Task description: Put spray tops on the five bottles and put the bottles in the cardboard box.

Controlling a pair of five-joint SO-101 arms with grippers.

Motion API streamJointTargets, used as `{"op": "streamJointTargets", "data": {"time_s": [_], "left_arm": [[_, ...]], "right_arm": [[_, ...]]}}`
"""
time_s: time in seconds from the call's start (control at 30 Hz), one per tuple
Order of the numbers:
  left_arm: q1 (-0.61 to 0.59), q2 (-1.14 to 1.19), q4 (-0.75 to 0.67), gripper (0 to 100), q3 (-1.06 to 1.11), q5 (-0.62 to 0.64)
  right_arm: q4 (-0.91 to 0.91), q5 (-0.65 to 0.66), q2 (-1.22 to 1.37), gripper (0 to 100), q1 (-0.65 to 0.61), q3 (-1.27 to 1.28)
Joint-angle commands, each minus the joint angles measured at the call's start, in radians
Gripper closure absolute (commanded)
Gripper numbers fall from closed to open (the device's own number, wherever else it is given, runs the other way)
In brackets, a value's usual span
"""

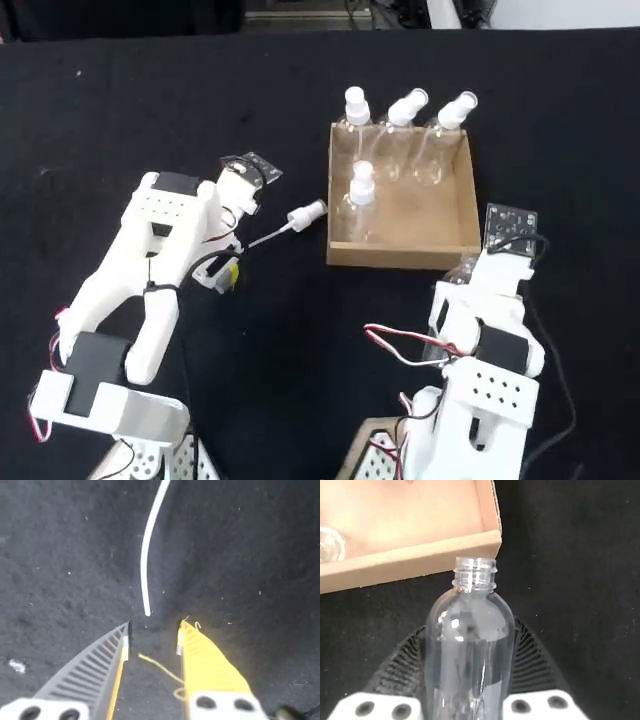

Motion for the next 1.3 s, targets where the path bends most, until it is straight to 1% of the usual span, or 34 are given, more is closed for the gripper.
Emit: {"op": "streamJointTargets", "data": {"time_s": [0.0, 0.1, 0.4, 0.67, 0.93, 1.1, 1.27], "left_arm": [[0.012, -0.006, -0.014, 84, -0.058, 0.052], [0.018, -0.006, -0.043, 84, -0.053, 0.084], [0.018, 0.0, -0.158, 84, -0.005, 0.083], [0.013, 0.163, -0.212, 84, -0.031, 0.083], [-0.013, 0.173, -0.098, 84, -0.114, 0.083], [-0.007, 0.173, -0.02, 84, -0.191, 0.083], [-0.004, 0.183, -0.021, 84, -0.193, 0.084]], "right_arm": [[-0.031, -0.008, -0.022, 98.8, -0.008, 0.004], [-0.04, -0.008, -0.022, 98.8, -0.005, 0.013], [-0.04, -0.008, -0.022, 98.8, -0.003, 0.013], [-0.04, -0.008, -0.022, 98.8, -0.002, 0.013], [-0.041, -0.006, -0.022, 98.8, -0.005, 0.022], [-0.041, -0.006, -0.022, 98.8, -0.008, 0.022], [-0.041, -0.006, -0.022, 98.8, -0.008, 0.022]]}}
